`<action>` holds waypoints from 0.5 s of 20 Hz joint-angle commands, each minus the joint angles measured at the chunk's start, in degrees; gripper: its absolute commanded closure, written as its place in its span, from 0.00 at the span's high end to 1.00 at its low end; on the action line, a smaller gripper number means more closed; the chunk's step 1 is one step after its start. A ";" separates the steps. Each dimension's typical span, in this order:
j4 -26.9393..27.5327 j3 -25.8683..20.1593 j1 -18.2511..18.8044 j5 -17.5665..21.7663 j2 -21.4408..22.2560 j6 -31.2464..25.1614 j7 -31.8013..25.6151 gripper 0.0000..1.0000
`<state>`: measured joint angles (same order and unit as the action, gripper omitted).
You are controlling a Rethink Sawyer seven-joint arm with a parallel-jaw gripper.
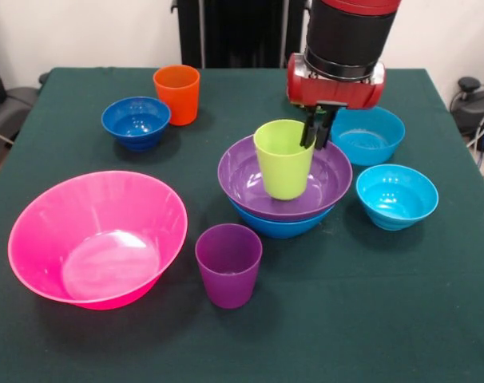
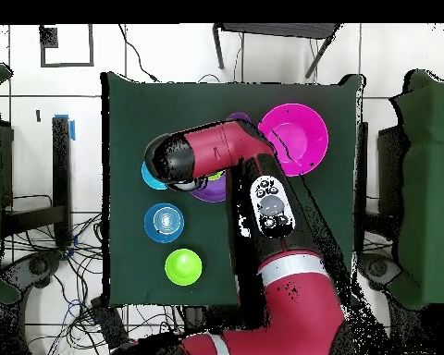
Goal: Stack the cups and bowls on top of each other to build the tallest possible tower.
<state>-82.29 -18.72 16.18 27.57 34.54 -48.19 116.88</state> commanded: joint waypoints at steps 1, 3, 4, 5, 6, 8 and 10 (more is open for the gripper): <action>-0.98 0.26 -0.97 -0.35 -0.55 -3.61 -0.81 0.00; -0.98 0.38 -0.97 -0.13 -0.68 -3.31 -0.93 0.00; -1.56 0.29 -0.78 0.03 -0.64 -2.40 -1.16 0.00; -2.13 0.21 -0.60 0.20 -0.61 -1.49 -1.39 1.00; -2.24 0.24 -0.58 -0.14 -0.69 -1.34 -0.81 1.00; -2.44 0.31 -0.54 -0.81 -0.86 -1.06 0.34 1.00; -1.89 0.03 -0.41 -1.71 -1.57 -1.33 0.84 1.00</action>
<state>-82.30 -18.27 16.18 27.00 34.54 -48.19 116.88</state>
